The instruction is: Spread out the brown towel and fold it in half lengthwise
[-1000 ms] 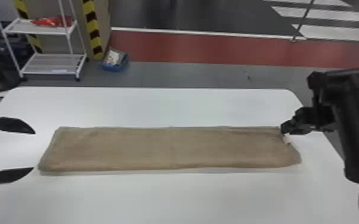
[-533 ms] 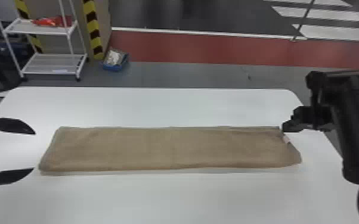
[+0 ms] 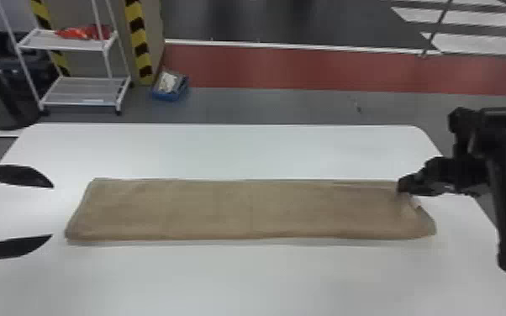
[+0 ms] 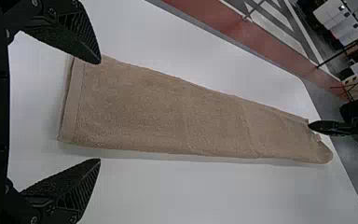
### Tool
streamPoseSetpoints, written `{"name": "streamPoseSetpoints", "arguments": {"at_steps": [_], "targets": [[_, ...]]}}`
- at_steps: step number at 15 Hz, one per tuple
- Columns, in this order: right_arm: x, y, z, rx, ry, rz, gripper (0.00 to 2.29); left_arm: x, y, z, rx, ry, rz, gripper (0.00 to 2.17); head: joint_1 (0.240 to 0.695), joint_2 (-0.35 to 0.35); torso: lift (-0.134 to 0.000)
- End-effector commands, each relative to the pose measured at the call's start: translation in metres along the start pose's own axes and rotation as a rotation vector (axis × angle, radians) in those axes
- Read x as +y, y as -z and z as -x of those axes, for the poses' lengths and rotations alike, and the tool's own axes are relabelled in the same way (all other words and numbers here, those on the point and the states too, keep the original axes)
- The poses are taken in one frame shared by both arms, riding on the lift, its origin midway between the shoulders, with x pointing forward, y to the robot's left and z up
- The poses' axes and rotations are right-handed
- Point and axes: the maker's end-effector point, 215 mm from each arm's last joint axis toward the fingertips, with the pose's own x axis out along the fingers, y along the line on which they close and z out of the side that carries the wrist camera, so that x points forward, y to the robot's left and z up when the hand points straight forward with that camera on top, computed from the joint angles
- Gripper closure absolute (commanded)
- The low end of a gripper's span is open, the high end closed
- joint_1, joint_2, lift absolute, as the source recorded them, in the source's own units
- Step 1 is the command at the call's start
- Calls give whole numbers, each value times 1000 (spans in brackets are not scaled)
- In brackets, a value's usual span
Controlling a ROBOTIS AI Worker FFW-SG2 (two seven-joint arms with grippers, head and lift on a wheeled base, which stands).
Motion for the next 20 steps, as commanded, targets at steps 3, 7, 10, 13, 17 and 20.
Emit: {"name": "streamPoseSetpoints", "arguments": {"at_steps": [3,7,10,13,17,20], "targets": [[-1,7,5,23,-1,-21,512,0,0,0,0,1,0,157,695,-80,-124],[3,15,19,47,-34,-65,518,-1,1,1,1,2,2,157,695,-79,-124],[-11,31,19,78,-7,-73,522,-2,2,0,2,2,4,157,695,-76,-124],[-11,36,18,86,-21,-82,522,-3,2,-1,0,5,8,157,695,-85,-124],[-14,30,18,66,-15,-69,707,-5,3,-4,0,10,12,157,695,-91,-124],[-11,24,20,56,-27,-76,707,-5,3,-4,-1,10,11,157,695,-93,-124]]}}
